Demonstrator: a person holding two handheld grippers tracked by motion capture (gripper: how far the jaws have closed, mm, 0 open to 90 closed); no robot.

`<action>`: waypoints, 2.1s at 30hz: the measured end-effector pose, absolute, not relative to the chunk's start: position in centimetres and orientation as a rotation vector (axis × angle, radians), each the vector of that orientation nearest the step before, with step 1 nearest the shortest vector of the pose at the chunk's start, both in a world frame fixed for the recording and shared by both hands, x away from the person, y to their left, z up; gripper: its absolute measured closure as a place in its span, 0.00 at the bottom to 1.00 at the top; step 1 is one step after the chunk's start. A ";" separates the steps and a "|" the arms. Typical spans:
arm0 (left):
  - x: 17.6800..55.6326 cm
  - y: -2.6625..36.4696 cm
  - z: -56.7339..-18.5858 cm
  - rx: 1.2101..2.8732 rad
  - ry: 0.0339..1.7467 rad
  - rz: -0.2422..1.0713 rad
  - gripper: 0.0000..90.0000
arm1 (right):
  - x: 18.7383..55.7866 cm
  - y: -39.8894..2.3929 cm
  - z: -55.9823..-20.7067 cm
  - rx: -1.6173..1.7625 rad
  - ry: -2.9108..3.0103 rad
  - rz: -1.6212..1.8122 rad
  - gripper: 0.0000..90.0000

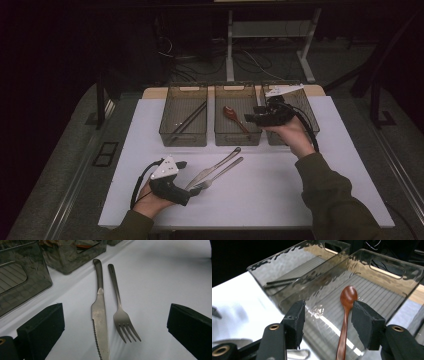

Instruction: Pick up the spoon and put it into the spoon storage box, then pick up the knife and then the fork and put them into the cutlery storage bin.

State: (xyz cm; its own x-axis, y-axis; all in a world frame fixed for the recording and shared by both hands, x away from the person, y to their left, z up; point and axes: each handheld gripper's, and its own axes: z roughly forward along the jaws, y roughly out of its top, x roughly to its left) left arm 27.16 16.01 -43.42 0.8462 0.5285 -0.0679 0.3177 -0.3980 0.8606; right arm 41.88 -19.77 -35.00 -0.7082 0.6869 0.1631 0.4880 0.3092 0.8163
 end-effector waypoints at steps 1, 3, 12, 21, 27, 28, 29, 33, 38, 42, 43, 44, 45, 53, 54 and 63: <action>27.2 16.0 -43.4 2.020 0.621 0.266 0.00 | 41.5 -20.0 -35.1 1.069 2.356 1.354 0.48; 27.2 16.1 -43.4 2.022 0.620 0.266 0.00 | 40.6 -20.5 -35.4 1.055 2.365 1.355 0.48; 27.1 16.1 -43.4 2.024 0.623 0.271 0.00 | 37.6 -22.4 -37.1 1.038 2.394 1.386 0.47; 27.1 16.1 -43.4 2.022 0.626 0.269 0.00 | 35.2 -24.3 -38.3 1.034 2.392 1.432 0.41; 27.1 16.2 -43.4 2.018 0.627 0.270 0.00 | 33.7 -25.4 -39.0 1.025 2.374 1.433 0.36; 27.1 16.2 -43.4 2.018 0.628 0.270 0.00 | 33.5 -25.6 -39.2 1.028 2.372 1.431 0.35; 27.1 16.2 -43.4 2.019 0.627 0.271 0.00 | 33.3 -25.8 -39.3 1.033 2.367 1.425 0.35; 27.1 16.3 -43.3 2.014 0.629 0.272 0.00 | 32.3 -26.3 -39.8 1.051 2.348 1.387 0.32; 27.0 16.2 -43.3 2.016 0.628 0.274 0.00 | 31.0 -26.9 -40.5 1.069 2.325 1.415 0.28; 27.0 16.3 -43.3 2.016 0.629 0.273 0.00 | 29.9 -27.1 -41.0 1.058 2.309 1.406 0.25; 27.1 16.2 -43.3 2.013 0.630 0.273 0.00 | 29.6 -27.2 -41.2 1.054 2.307 1.401 0.23; 27.1 16.2 -43.3 2.013 0.630 0.272 0.00 | 29.4 -27.2 -41.3 1.051 2.303 1.402 0.22; 27.1 16.2 -43.3 2.014 0.630 0.273 0.00 | 29.1 -27.3 -41.5 1.052 2.303 1.399 0.22; 27.0 16.1 -43.2 2.018 0.630 0.279 0.00 | 27.5 -28.3 -42.8 1.049 2.292 1.366 0.21; 27.0 16.1 -43.2 2.018 0.628 0.281 0.00 | 27.3 -28.4 -42.9 1.055 2.286 1.371 0.21; 27.2 16.4 -42.1 1.993 0.642 0.276 0.18 | 25.5 -29.8 -43.6 1.081 2.256 1.330 0.21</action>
